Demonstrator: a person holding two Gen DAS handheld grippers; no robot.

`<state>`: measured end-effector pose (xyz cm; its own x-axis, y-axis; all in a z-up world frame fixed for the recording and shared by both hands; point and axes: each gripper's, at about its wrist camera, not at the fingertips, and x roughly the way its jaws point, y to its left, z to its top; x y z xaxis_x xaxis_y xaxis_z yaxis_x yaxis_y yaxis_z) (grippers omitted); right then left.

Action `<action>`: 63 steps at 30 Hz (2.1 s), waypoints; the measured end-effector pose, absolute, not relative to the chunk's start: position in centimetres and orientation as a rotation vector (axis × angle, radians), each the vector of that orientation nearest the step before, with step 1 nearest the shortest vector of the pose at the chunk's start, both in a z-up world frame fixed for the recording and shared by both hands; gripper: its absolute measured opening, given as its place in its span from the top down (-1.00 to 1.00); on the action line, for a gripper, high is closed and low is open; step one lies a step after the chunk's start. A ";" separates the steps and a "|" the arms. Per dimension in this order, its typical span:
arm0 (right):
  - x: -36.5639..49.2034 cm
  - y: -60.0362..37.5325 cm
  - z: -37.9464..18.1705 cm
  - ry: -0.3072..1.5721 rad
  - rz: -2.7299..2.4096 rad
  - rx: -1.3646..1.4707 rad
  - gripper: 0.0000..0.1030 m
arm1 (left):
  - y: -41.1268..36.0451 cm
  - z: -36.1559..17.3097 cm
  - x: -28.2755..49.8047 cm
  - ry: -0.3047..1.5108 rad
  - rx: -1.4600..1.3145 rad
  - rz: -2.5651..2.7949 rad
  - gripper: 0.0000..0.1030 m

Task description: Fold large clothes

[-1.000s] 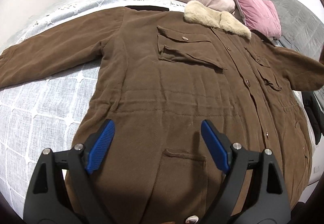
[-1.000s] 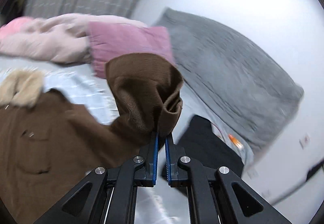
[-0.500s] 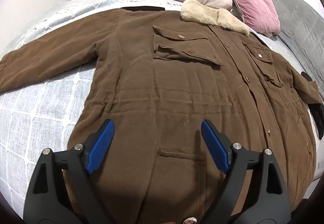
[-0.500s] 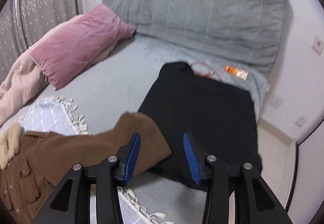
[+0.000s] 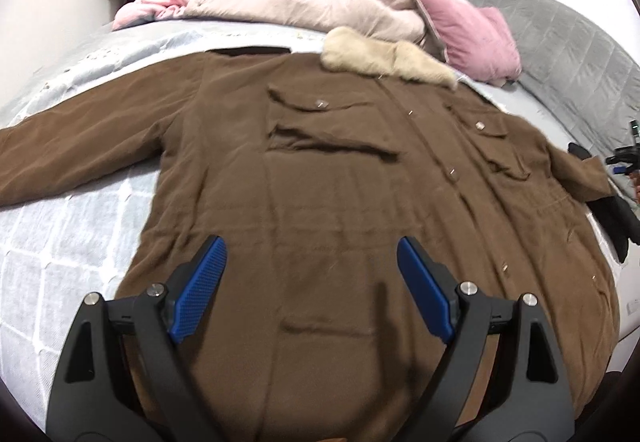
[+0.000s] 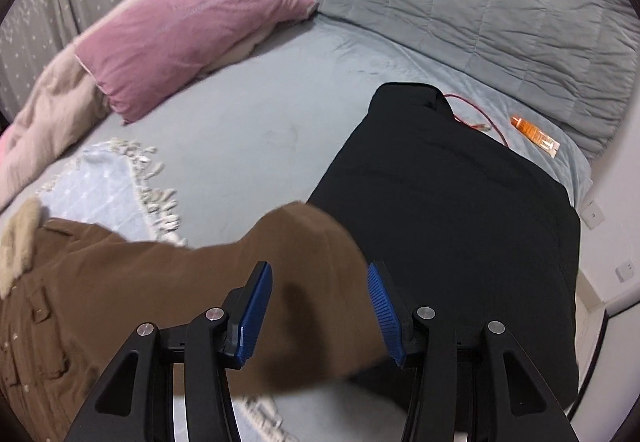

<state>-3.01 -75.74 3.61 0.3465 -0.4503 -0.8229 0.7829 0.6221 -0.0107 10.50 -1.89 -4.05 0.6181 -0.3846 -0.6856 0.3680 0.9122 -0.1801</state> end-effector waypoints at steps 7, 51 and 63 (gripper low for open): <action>-1.0 -78.3 -0.1 0.907 -0.780 0.543 0.11 | -3.5 -4.4 10.0 0.760 0.036 -0.449 -0.70; -6.7 -75.1 3.3 0.680 -0.835 0.652 0.91 | -4.9 -1.1 5.6 0.960 0.076 -0.521 -0.70; 0.6 -63.8 18.3 0.457 -0.553 0.470 0.91 | -3.9 2.0 11.0 0.943 0.008 -0.554 -0.70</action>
<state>0.56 -63.79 18.34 0.7579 -0.3870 -0.5252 0.5888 0.7525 0.2951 11.04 -3.90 1.98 0.4595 -0.4466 -0.7677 0.4533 0.8613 -0.2297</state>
